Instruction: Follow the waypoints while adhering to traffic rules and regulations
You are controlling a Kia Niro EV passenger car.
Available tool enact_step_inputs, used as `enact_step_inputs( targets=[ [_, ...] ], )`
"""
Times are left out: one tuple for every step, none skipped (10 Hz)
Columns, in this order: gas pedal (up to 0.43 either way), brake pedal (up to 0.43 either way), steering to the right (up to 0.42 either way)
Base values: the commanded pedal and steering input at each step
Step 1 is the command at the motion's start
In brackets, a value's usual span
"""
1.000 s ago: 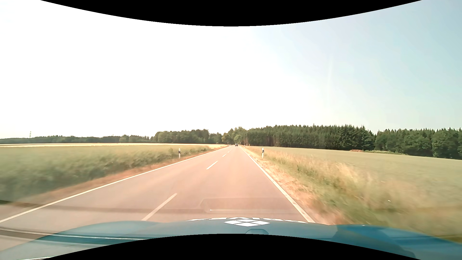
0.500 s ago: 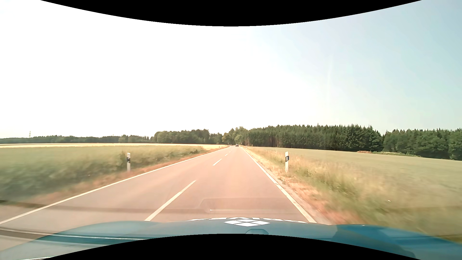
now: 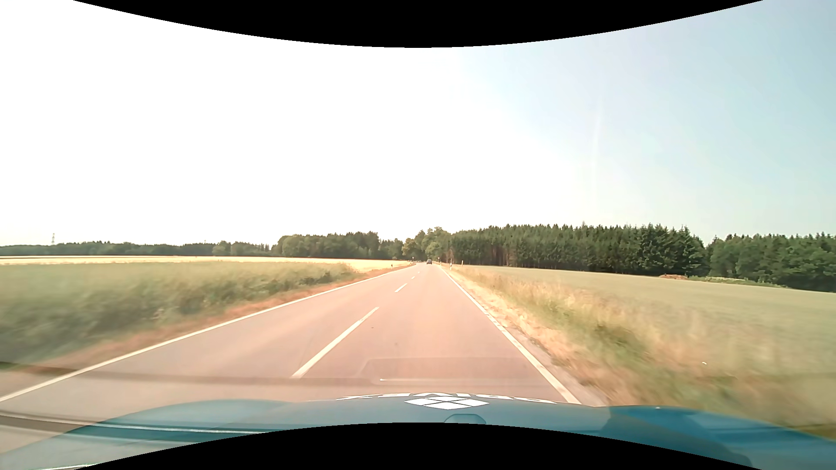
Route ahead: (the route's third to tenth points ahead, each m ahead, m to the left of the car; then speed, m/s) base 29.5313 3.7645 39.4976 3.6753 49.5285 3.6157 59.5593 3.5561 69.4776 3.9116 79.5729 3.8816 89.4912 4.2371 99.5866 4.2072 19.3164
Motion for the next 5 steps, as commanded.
enact_step_inputs(
  targets=[
    [0.138, 0.0, -0.002],
    [0.138, 0.0, -0.002],
    [0.138, 0.0, -0.002],
    [0.138, 0.0, -0.002],
    [0.138, 0.0, 0.001]
  ],
)
